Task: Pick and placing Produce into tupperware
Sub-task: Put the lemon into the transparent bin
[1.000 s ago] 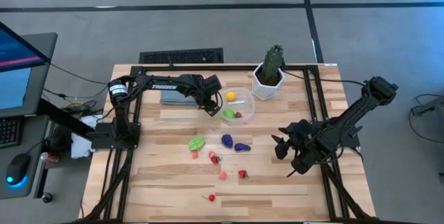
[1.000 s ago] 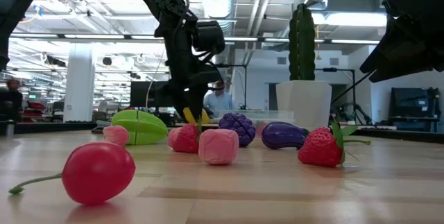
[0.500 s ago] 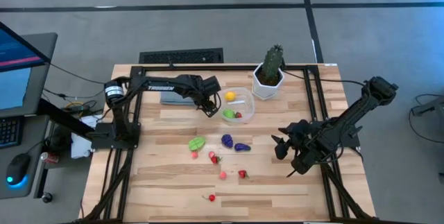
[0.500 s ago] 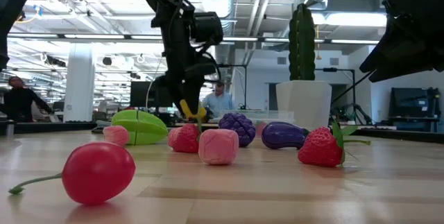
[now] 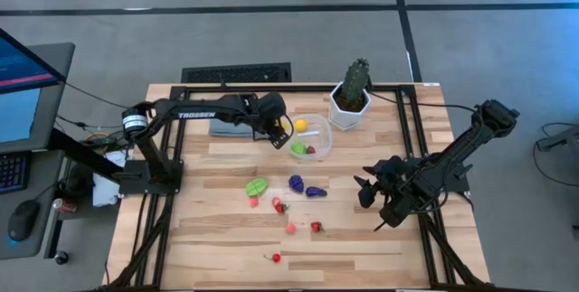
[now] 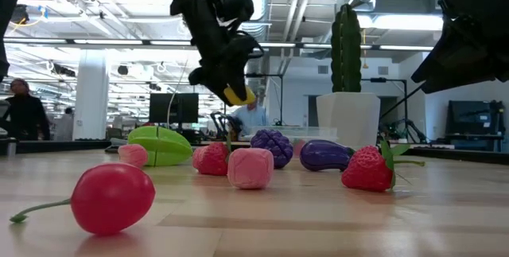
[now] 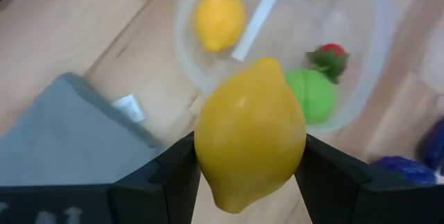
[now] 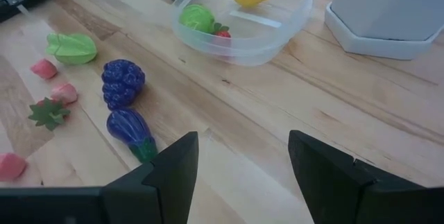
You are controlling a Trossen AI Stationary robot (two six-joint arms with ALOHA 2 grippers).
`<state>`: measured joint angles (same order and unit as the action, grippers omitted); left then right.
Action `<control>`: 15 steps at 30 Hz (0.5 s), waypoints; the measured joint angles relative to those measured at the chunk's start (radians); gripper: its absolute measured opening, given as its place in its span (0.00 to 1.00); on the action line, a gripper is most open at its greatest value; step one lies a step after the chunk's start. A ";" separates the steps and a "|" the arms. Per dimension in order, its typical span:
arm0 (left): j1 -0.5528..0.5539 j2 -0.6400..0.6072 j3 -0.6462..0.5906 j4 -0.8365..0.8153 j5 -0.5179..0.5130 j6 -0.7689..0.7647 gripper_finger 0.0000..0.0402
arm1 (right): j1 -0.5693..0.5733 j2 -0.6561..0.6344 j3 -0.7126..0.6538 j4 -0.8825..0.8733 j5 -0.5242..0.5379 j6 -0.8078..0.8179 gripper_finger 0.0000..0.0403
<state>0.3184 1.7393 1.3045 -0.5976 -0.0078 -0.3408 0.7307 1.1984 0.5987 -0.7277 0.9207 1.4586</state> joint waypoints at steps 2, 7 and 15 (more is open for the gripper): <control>-0.010 0.000 0.000 0.019 0.002 0.000 0.48 | 0.000 0.000 0.000 0.001 0.000 0.000 0.62; -0.016 0.000 0.000 0.078 0.020 -0.006 0.48 | 0.000 0.000 0.000 0.004 0.000 0.000 0.62; -0.017 0.001 0.000 0.149 0.031 -0.020 0.48 | 0.000 0.000 0.000 0.018 0.000 0.000 0.62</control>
<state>0.3012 1.7401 1.3045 -0.4485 0.0227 -0.3613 0.7307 1.1982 0.5987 -0.7097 0.9211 1.4586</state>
